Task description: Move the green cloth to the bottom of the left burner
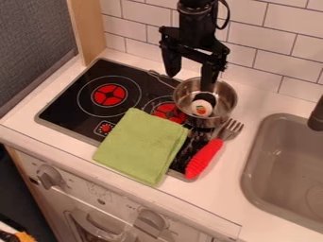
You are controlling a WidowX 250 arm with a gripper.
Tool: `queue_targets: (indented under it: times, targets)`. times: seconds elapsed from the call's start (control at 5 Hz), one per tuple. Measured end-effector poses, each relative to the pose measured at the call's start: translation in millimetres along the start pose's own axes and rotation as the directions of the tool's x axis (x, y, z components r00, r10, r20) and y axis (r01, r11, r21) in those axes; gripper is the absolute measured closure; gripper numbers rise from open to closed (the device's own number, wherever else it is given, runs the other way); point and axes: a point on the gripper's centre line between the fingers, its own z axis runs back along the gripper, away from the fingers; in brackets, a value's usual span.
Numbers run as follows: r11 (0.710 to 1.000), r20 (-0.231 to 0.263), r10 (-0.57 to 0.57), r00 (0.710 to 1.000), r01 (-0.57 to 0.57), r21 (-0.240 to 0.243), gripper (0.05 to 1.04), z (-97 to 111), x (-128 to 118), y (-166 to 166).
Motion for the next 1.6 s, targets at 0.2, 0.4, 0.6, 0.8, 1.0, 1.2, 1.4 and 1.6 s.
queue_targets:
  times: [0.2, 0.4, 0.6, 0.8, 1.0, 1.2, 1.4, 1.6]
  targets:
    - [1.0, -0.027, 0.001, 1.0, -0.001, -0.009, 0.082, -12.1, -5.4, -1.7]
    - [0.999, 0.072, 0.012, 0.997, -0.01, -0.033, 0.082, -14.7, -25.0, -2.2]
    - [0.999, 0.102, -0.006, 0.995, 0.012, -0.052, 0.082, -3.6, -38.9, 6.9]
    - [0.997, 0.066, -0.028, 0.997, 0.032, -0.075, 0.082, -16.2, -58.3, 13.6]
    - [0.994, -0.011, -0.05, 0.999, 0.049, -0.093, 0.082, -45.1, -66.9, 18.0]
    - [0.996, -0.057, -0.06, 0.997, 0.056, -0.066, 0.082, -62.1, -74.7, 22.7]
    - [0.998, -0.074, -0.059, 0.996, 0.058, -0.026, 0.082, -68.9, -76.8, 25.7]
    - [0.998, -0.079, -0.053, 0.995, 0.054, 0.01, 0.082, -71.6, -77.7, 30.9]
